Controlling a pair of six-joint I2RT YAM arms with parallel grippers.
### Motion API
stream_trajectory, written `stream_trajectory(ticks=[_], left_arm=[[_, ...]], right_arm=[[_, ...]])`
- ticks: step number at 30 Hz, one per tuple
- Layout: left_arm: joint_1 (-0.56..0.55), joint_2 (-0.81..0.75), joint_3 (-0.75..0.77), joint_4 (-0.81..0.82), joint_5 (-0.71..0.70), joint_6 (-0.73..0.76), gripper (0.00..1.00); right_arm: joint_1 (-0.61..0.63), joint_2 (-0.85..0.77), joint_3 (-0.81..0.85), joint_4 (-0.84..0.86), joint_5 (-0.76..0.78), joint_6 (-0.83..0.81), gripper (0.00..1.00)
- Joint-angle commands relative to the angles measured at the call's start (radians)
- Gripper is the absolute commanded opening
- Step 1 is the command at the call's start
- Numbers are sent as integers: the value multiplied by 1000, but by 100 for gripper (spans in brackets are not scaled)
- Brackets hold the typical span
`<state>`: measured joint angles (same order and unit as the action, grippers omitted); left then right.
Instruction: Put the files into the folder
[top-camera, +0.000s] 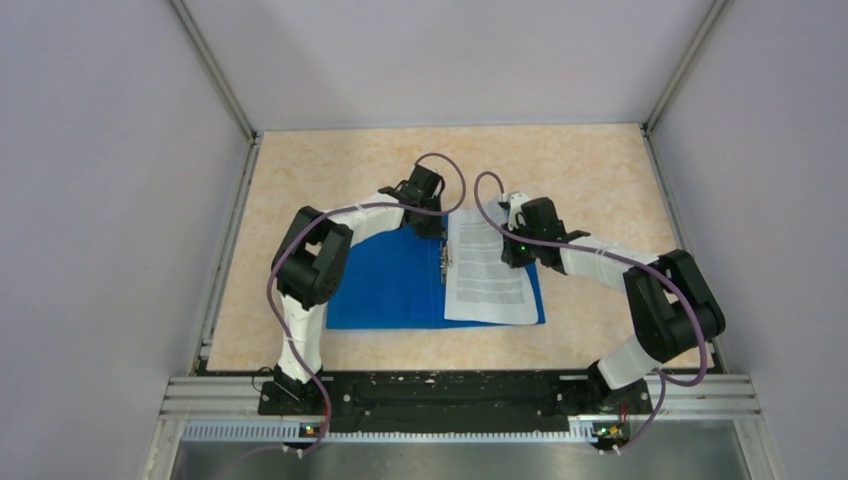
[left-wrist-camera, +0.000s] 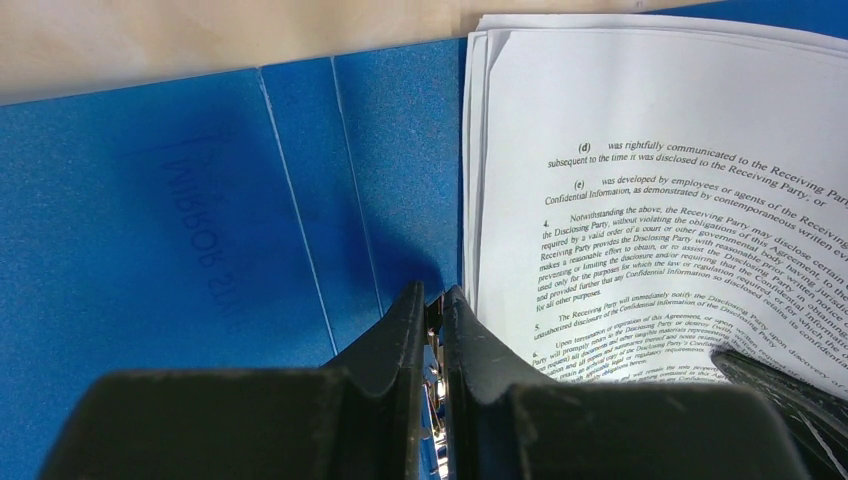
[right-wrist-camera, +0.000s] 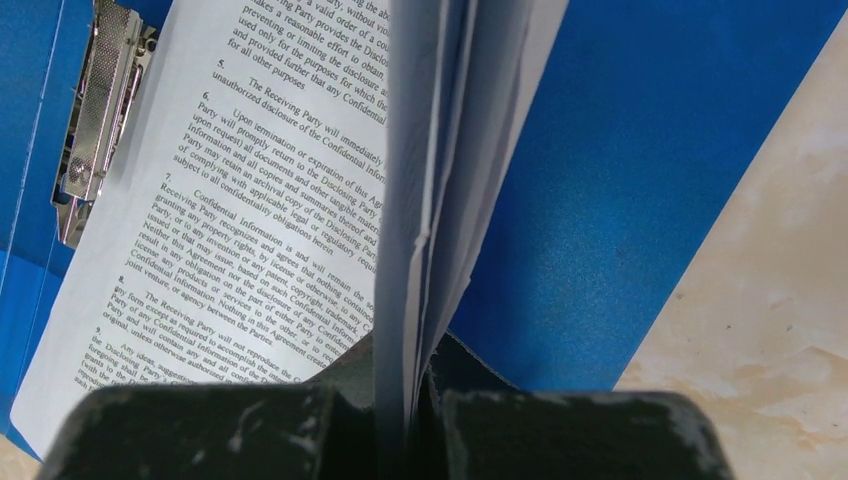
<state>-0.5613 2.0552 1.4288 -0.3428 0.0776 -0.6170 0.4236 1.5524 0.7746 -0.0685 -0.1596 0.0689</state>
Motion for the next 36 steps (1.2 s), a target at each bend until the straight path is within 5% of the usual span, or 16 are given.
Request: stream_trajectory(ticks=[1,13,29,36], left_arm=[[13,32,29,-44,-57,36,1],[13,39,72,-56,-51,69,8],[14,-55,60,-48,-61,91,52],[50,-206,-35,-28,-148,68,54]], right_arm=[[11,7,47,6,-14,-27,0],[13,32,82,-6,-30,-38,0],[15,67,108,-9,-33,-34,0],[14,75,121,-22,-25,-37,0]])
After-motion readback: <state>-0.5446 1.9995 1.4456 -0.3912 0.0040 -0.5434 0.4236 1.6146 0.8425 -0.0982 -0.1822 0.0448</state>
